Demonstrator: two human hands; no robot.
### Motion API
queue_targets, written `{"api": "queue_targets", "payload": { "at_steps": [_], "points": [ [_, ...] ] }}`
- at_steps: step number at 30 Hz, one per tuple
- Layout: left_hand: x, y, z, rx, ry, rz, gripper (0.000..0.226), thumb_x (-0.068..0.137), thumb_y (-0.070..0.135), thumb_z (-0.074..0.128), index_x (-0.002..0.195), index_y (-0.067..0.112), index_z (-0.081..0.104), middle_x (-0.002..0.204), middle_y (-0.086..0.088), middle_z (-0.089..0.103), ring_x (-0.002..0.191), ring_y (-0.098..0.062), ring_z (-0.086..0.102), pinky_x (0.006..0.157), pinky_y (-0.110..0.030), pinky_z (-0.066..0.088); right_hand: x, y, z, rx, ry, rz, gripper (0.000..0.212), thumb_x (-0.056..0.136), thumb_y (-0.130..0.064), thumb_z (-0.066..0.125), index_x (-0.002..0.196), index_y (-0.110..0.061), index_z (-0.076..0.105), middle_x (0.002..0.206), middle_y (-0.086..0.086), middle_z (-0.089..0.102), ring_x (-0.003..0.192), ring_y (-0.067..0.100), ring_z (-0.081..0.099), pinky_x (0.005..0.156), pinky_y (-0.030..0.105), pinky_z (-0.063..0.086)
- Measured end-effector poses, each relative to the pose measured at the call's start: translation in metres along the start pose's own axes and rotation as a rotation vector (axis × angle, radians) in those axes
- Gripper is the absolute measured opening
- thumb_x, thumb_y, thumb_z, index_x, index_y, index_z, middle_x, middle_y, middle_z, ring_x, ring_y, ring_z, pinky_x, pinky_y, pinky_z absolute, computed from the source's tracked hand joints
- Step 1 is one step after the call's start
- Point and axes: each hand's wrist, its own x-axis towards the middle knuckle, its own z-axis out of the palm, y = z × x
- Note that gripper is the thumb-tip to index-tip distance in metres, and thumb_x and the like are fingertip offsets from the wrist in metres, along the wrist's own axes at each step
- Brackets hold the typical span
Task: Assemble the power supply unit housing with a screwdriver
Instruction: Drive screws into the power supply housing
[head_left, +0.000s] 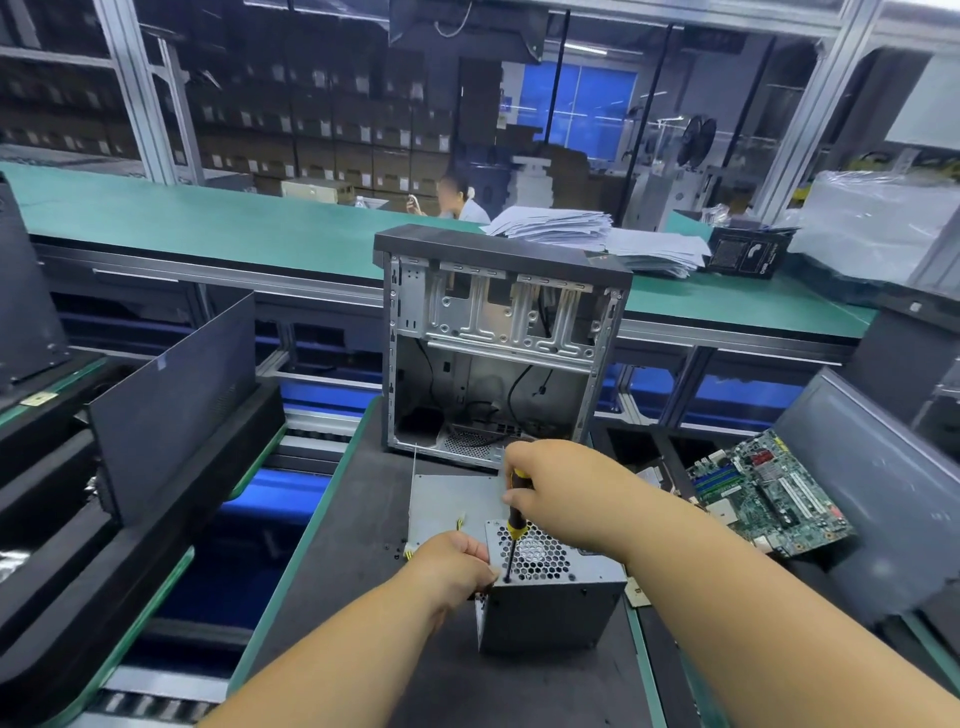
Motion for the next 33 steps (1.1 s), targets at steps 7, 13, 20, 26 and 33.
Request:
{"api": "queue_targets", "payload": {
  "at_steps": [7, 13, 20, 26, 33],
  "points": [
    [-0.001, -0.002, 0.0, 0.006, 0.003, -0.003, 0.014, 0.083, 0.001, 0.067, 0.079, 0.013, 0.06, 0.07, -0.002, 0.057, 0.062, -0.012, 0.048, 0.059, -0.019, 0.041, 0.0, -0.005, 0.001, 0.04, 0.03, 0.067, 0.022, 0.097, -0.039, 0.057, 0.087, -0.02, 0.05, 0.079, -0.003, 0.055, 0.065, 0.011, 0.047, 0.051, 0.028, 0.032],
    [-0.001, -0.003, 0.001, -0.016, -0.005, -0.005, 0.017, 0.084, 0.001, 0.066, 0.076, 0.014, 0.059, 0.07, -0.002, 0.056, 0.064, -0.013, 0.048, 0.06, -0.021, 0.041, -0.005, -0.011, 0.012, 0.105, 0.126, 0.127, 0.036, 0.098, -0.037, 0.055, 0.072, -0.024, 0.034, 0.071, -0.002, 0.049, 0.058, 0.011, 0.04, 0.049, 0.027, 0.028],
    [0.0, -0.006, 0.003, -0.035, -0.001, -0.008, 0.015, 0.085, 0.001, 0.065, 0.079, 0.014, 0.059, 0.074, -0.003, 0.056, 0.067, -0.014, 0.047, 0.06, -0.022, 0.039, -0.011, -0.008, 0.013, 0.135, 0.109, 0.078, 0.024, 0.098, -0.04, 0.051, 0.084, -0.022, 0.042, 0.079, -0.003, 0.056, 0.063, 0.011, 0.046, 0.051, 0.03, 0.031],
    [-0.002, -0.006, 0.003, -0.036, 0.013, 0.003, 0.016, 0.084, 0.002, 0.066, 0.077, 0.015, 0.06, 0.074, -0.002, 0.058, 0.065, -0.013, 0.048, 0.056, -0.021, 0.038, -0.009, 0.0, 0.019, 0.103, 0.207, 0.148, 0.039, 0.095, -0.05, 0.056, 0.073, -0.023, 0.037, 0.068, -0.004, 0.048, 0.058, 0.012, 0.042, 0.05, 0.029, 0.03],
    [-0.007, -0.009, 0.005, -0.096, 0.024, 0.017, 0.015, 0.086, -0.001, 0.062, 0.083, 0.013, 0.062, 0.073, 0.001, 0.062, 0.063, -0.009, 0.053, 0.042, -0.008, 0.038, -0.025, 0.027, 0.025, 0.423, 0.328, 0.249, 0.039, 0.09, -0.05, 0.062, 0.075, -0.016, 0.051, 0.069, -0.001, 0.066, 0.063, 0.022, 0.062, 0.053, 0.036, 0.054]
  ]
}}
